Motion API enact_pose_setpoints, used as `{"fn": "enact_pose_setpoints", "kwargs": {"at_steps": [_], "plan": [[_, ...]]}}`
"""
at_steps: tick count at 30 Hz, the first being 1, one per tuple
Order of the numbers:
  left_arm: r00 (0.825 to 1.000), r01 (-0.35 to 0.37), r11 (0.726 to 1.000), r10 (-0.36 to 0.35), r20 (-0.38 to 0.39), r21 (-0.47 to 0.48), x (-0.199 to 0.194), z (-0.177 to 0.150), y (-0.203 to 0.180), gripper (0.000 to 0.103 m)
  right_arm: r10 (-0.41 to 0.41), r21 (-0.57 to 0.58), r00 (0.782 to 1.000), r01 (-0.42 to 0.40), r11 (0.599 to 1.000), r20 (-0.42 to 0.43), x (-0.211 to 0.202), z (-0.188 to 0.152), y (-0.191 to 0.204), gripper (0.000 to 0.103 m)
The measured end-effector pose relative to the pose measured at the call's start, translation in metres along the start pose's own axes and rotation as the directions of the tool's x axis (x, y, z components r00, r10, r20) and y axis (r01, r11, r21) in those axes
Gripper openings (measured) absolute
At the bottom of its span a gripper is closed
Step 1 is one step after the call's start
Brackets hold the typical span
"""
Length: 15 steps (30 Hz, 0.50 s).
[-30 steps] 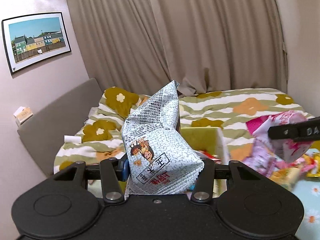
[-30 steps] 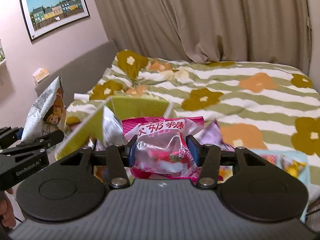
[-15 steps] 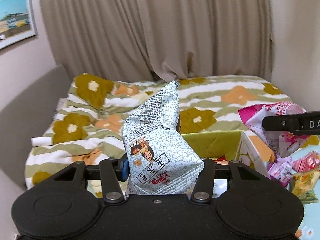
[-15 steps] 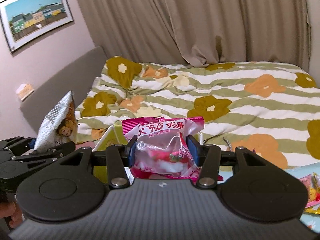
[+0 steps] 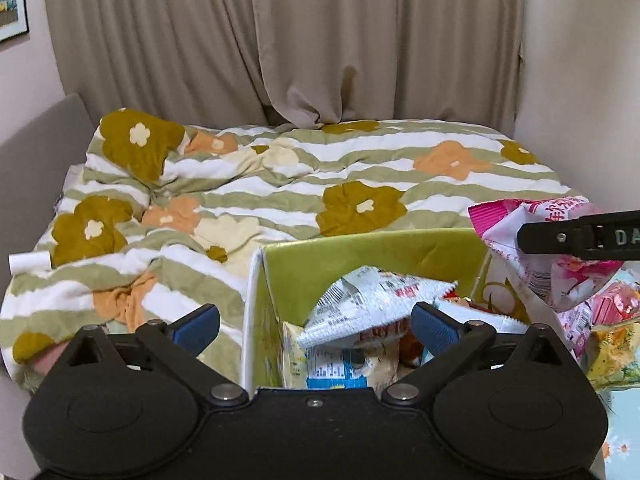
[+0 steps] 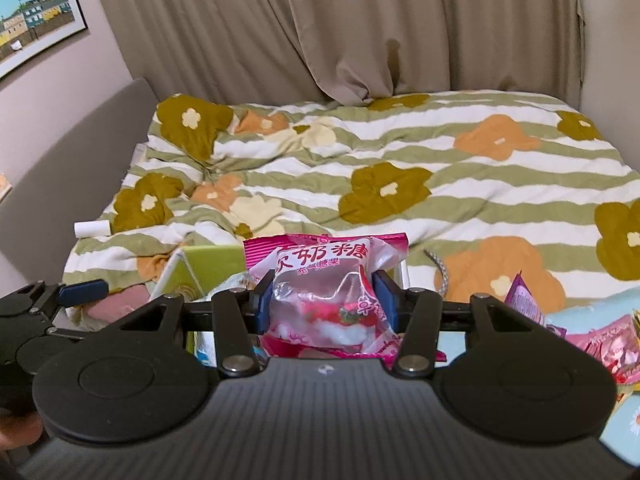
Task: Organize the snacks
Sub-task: 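Drop both bags into the box and open both tools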
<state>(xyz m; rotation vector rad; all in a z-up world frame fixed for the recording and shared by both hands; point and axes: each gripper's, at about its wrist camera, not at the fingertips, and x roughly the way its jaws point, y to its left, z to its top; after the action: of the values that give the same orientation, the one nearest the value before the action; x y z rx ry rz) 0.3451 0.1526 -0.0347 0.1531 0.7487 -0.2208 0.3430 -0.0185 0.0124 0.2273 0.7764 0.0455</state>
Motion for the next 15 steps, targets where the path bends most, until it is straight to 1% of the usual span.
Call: {"fn": "enact_pose_setpoints", "kwargs": {"at_steps": [6,11,15], "plan": [[1.0,-0.016,1.0,0.017,0.015,-0.027,-0.015,-0.004,0.005,0.103,-0.007,-0.003,1.0,0.007,1.0,-0.003,0.004,0.0,0.001,0.065],[0.999,-0.04,0.998,0.041,0.025,-0.04,-0.023,0.0,0.008,0.103,0.019,-0.019,1.0,-0.019,1.0,0.001,0.009,0.008,0.005,0.065],[0.998,-0.05,0.998,0.051,0.031,-0.041,-0.021,0.003,0.01,0.103,0.03,-0.028,0.999,-0.03,0.999,-0.014,0.021,0.015,0.009,0.066]]}}
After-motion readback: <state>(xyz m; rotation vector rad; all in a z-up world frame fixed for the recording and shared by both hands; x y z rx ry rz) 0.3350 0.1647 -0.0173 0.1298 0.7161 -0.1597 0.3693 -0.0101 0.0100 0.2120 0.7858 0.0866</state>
